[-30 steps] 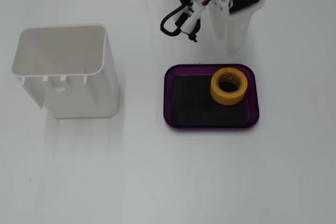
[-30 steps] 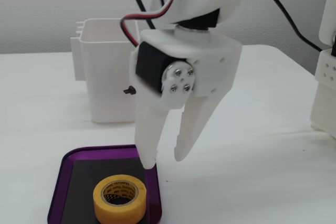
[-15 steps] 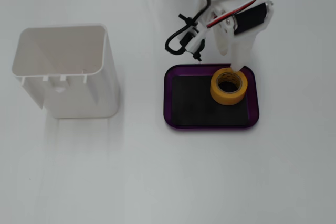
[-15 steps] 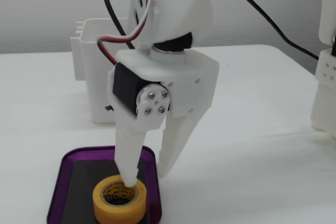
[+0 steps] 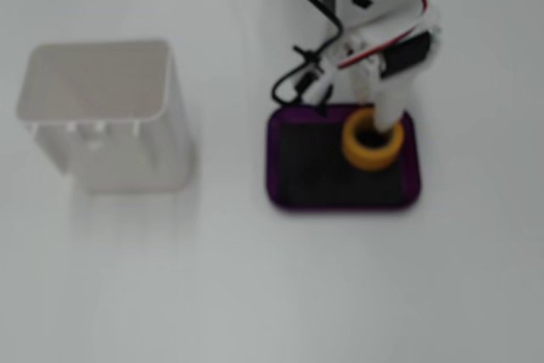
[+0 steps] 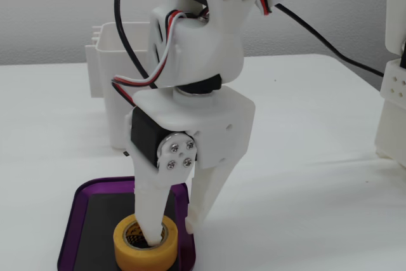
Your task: Remove the yellow tape from the box.
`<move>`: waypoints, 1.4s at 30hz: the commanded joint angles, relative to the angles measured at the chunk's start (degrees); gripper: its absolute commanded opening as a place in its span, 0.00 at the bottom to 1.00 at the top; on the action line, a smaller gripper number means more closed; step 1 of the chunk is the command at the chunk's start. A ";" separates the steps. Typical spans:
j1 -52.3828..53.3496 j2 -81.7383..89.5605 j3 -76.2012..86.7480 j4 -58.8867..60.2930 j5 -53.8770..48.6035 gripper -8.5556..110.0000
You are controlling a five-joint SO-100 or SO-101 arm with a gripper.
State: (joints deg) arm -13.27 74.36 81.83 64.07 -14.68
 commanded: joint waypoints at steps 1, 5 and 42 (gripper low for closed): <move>0.18 0.62 -1.67 -2.29 -0.18 0.17; 0.18 0.62 -1.49 -3.52 -0.09 0.11; 3.16 22.59 -2.99 6.68 -0.09 0.07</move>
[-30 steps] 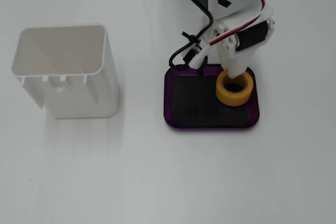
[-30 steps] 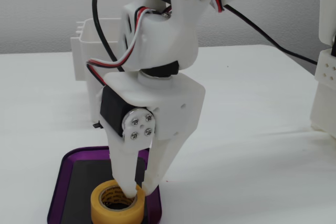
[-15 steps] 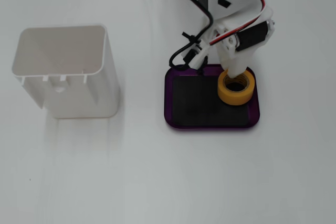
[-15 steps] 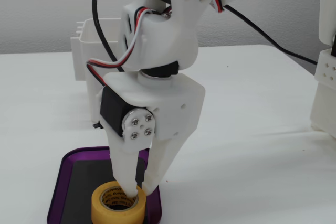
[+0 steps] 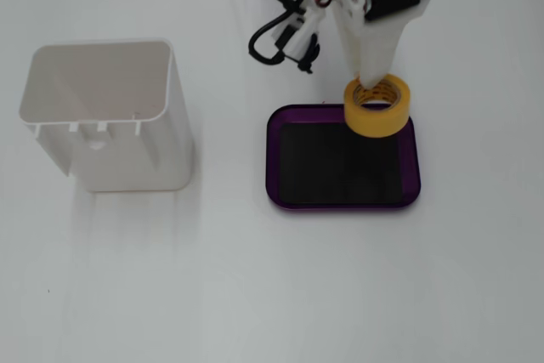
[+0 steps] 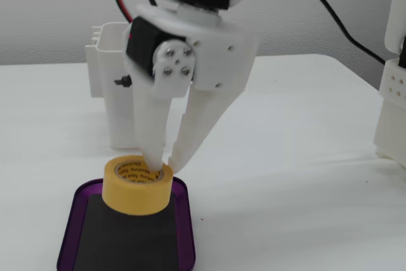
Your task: Remove the yellow tape from the box.
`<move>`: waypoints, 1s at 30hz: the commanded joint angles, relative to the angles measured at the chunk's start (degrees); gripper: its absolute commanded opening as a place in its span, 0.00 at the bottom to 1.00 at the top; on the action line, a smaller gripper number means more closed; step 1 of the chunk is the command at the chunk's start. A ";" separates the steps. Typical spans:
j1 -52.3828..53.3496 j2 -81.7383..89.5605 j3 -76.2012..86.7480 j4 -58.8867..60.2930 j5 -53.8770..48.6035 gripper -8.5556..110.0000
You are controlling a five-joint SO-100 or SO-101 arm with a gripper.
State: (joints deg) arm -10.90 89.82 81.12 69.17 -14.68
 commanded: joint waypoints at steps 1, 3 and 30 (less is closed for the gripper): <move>0.79 8.88 -1.93 2.02 -0.18 0.07; 0.88 11.87 0.35 3.87 -0.26 0.07; 6.77 34.72 57.83 -23.20 -1.41 0.07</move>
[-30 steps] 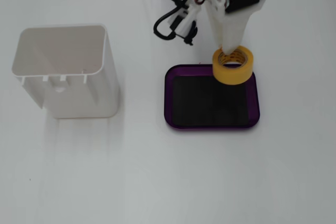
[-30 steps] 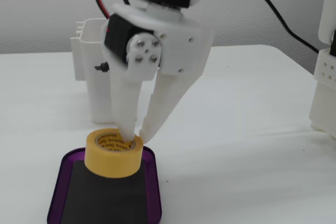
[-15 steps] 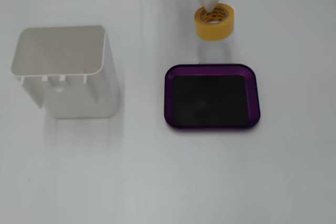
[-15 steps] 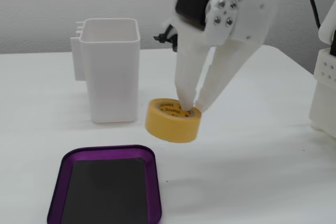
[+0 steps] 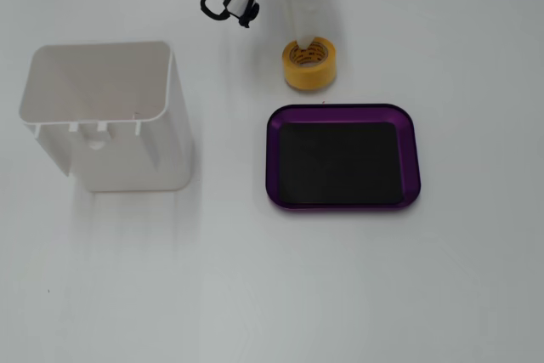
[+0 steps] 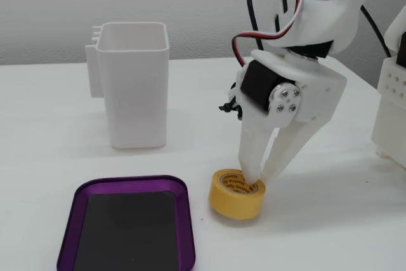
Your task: Remove the yellow tape from the box.
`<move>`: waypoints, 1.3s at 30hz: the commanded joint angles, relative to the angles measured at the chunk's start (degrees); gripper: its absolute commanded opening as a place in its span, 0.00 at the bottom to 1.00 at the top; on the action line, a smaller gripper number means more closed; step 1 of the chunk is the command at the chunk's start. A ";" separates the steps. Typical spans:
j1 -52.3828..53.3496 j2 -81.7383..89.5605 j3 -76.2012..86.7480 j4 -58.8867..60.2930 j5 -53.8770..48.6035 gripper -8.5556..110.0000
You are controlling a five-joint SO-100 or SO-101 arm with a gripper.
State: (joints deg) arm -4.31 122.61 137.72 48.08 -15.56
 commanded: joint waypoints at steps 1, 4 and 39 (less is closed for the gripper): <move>0.18 2.29 1.67 -2.11 -0.53 0.07; 0.09 2.64 1.93 -1.49 -0.44 0.07; 0.00 26.81 0.97 13.18 0.18 0.19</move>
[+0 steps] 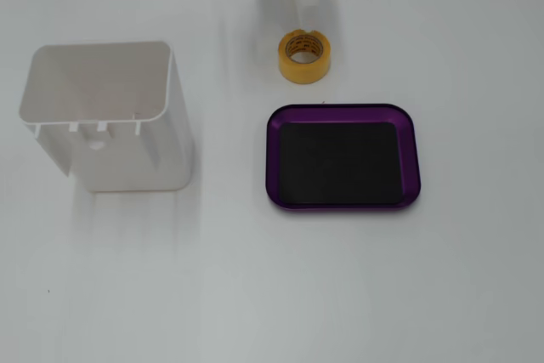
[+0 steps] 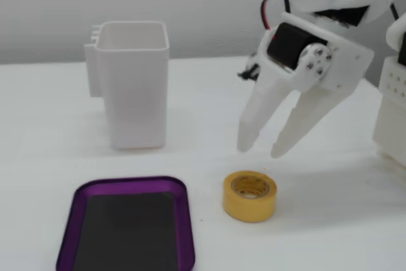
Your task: Remove the yellow tape from the box.
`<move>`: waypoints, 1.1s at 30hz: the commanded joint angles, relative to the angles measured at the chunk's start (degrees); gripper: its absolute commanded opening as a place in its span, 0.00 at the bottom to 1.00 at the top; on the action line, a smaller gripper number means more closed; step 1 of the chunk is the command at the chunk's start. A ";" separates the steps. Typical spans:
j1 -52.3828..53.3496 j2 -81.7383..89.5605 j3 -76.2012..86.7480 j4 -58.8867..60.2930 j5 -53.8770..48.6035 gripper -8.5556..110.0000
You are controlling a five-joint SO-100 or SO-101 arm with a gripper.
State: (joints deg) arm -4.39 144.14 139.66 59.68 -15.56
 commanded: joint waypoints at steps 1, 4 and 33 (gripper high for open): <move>0.18 7.73 -0.97 2.11 0.18 0.19; 0.18 16.61 -0.70 4.04 0.26 0.19; 4.57 52.73 30.59 11.25 13.62 0.19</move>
State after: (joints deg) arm -0.09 192.13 169.45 71.28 -2.64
